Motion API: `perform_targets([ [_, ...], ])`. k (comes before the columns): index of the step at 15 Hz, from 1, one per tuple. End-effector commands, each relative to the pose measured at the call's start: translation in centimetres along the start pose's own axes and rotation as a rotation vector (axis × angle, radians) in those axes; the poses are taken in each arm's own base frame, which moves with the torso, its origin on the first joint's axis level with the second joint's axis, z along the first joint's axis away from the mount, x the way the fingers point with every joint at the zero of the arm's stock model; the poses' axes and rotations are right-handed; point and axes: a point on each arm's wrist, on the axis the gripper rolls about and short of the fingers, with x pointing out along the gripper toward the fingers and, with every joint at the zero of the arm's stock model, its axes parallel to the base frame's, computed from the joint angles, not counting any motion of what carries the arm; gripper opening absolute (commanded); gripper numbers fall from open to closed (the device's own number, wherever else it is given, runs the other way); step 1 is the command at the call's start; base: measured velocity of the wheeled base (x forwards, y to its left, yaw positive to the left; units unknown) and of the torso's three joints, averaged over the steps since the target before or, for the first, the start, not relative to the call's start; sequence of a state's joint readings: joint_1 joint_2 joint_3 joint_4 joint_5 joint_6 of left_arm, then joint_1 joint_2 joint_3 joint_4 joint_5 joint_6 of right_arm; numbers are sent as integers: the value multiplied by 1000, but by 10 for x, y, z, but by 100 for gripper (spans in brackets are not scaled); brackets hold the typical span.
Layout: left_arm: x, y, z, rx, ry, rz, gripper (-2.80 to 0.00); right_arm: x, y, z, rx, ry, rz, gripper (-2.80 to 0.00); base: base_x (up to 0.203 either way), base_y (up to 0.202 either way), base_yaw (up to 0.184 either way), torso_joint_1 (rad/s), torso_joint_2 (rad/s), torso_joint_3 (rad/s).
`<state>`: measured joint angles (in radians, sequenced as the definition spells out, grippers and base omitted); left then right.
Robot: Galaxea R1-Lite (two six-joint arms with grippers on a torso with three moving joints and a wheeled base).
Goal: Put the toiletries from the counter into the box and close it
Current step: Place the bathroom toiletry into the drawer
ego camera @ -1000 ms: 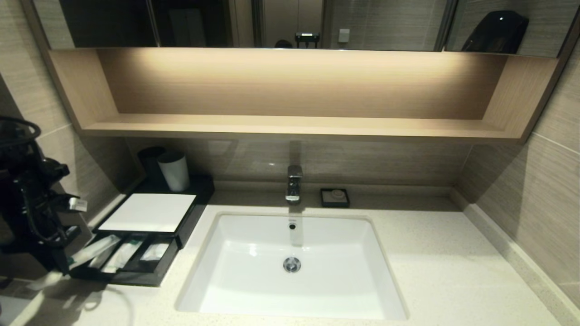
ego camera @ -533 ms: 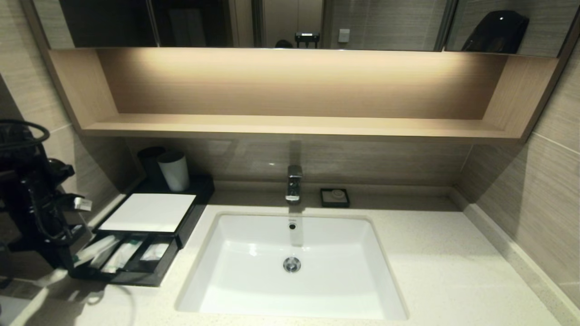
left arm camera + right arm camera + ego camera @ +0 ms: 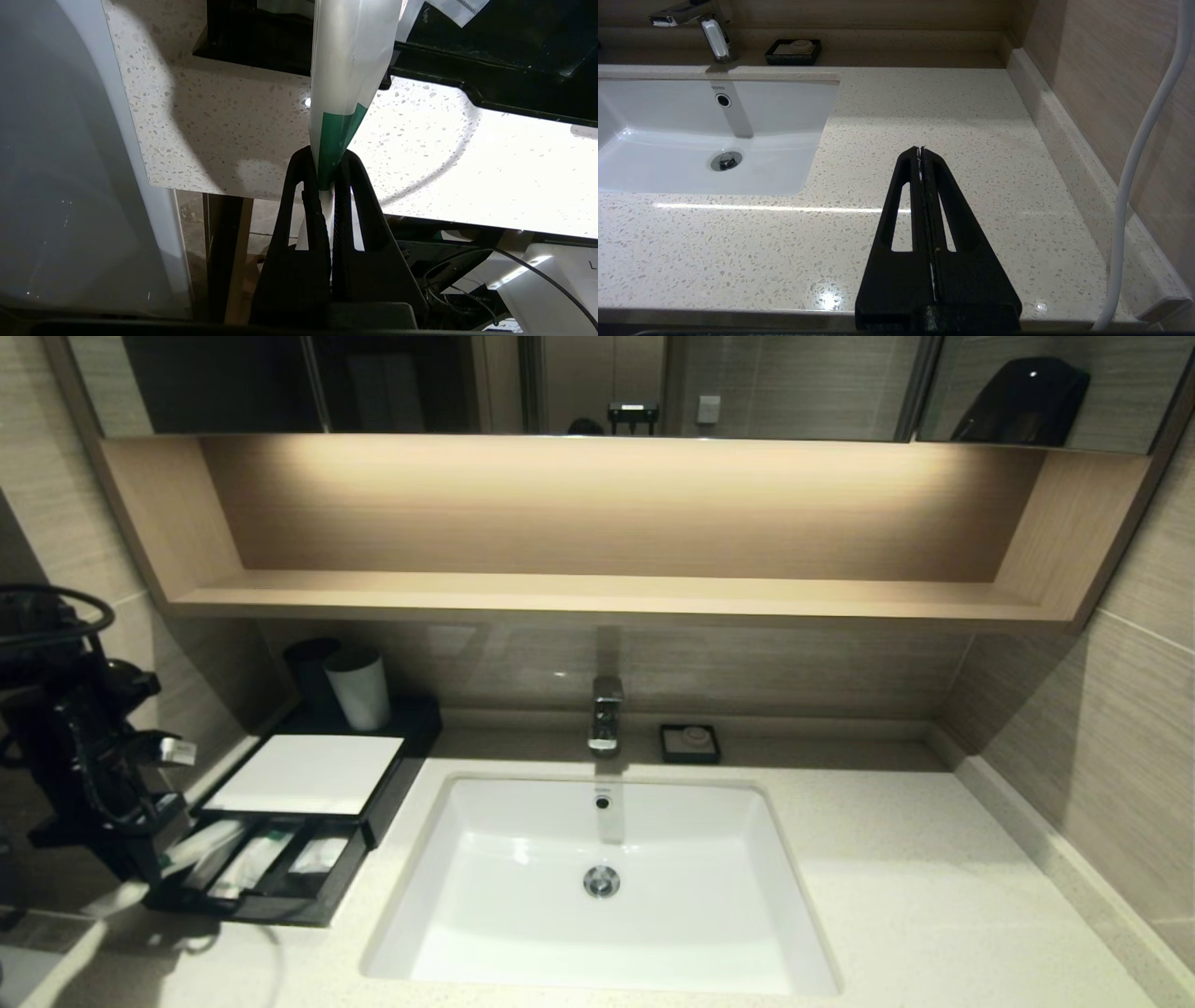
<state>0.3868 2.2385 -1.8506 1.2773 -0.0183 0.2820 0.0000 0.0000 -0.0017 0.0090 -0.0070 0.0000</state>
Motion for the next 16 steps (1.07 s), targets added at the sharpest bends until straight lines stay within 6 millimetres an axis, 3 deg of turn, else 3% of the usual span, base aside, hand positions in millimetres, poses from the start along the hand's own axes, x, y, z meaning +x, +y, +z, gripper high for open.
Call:
perform_targets([
  [1,3,-2,2,8,11,-6,-280,0,0,0,0,0,-1,-280,0,0,0,0,0,0],
  [16,10,0,22,14,-37,2,-280,0,0,0,0,0,-1,-280,0,0,0,0,0,0],
])
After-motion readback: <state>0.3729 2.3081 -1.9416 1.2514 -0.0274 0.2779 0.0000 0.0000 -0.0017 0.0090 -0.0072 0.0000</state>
